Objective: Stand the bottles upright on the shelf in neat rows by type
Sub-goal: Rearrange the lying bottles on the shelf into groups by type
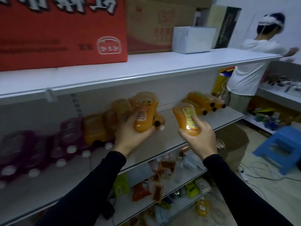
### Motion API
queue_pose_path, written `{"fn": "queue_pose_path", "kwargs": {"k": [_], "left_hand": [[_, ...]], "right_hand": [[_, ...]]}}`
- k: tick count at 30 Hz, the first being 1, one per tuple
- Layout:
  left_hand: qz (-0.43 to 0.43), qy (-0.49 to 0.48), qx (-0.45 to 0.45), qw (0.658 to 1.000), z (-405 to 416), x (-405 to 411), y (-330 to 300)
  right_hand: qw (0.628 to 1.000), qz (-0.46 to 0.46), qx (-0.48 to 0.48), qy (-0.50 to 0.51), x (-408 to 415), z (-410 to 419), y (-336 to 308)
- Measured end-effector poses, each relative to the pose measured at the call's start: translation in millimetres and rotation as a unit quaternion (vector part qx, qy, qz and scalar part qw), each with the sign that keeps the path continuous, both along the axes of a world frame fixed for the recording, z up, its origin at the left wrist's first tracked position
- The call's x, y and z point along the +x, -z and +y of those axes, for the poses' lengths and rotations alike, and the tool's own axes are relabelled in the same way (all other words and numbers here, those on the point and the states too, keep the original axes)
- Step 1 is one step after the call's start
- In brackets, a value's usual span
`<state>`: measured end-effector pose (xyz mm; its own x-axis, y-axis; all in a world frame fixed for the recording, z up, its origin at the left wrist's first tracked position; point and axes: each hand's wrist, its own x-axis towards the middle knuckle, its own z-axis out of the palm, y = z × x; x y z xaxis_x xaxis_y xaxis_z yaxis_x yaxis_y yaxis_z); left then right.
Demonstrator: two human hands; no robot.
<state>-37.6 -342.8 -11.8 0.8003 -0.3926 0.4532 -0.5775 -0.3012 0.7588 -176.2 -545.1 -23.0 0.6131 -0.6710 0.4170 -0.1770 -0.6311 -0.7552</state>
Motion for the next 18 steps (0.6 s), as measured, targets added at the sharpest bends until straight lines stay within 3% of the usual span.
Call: {"fn": "queue_pose_path", "kwargs": {"k": [9,15,18], "left_hand": [[0.084,-0.001,0.030,0.996,-188.4,-11.8,31.0],[0.120,-0.022,0.137,0.983,-258.3,22.7,66.9],[0.099,-0.089,0.216,0.967,-286.6,43.0,84.6]], "right_hand": [[0.998,0.049,0.029,0.012,-28.8,-165.1,6.2],[0.996,0.080,0.030,-0.025,-4.2,-223.7,13.1],[0.993,0.105,0.024,-0.043,17.2,-243.8,18.2]]}}
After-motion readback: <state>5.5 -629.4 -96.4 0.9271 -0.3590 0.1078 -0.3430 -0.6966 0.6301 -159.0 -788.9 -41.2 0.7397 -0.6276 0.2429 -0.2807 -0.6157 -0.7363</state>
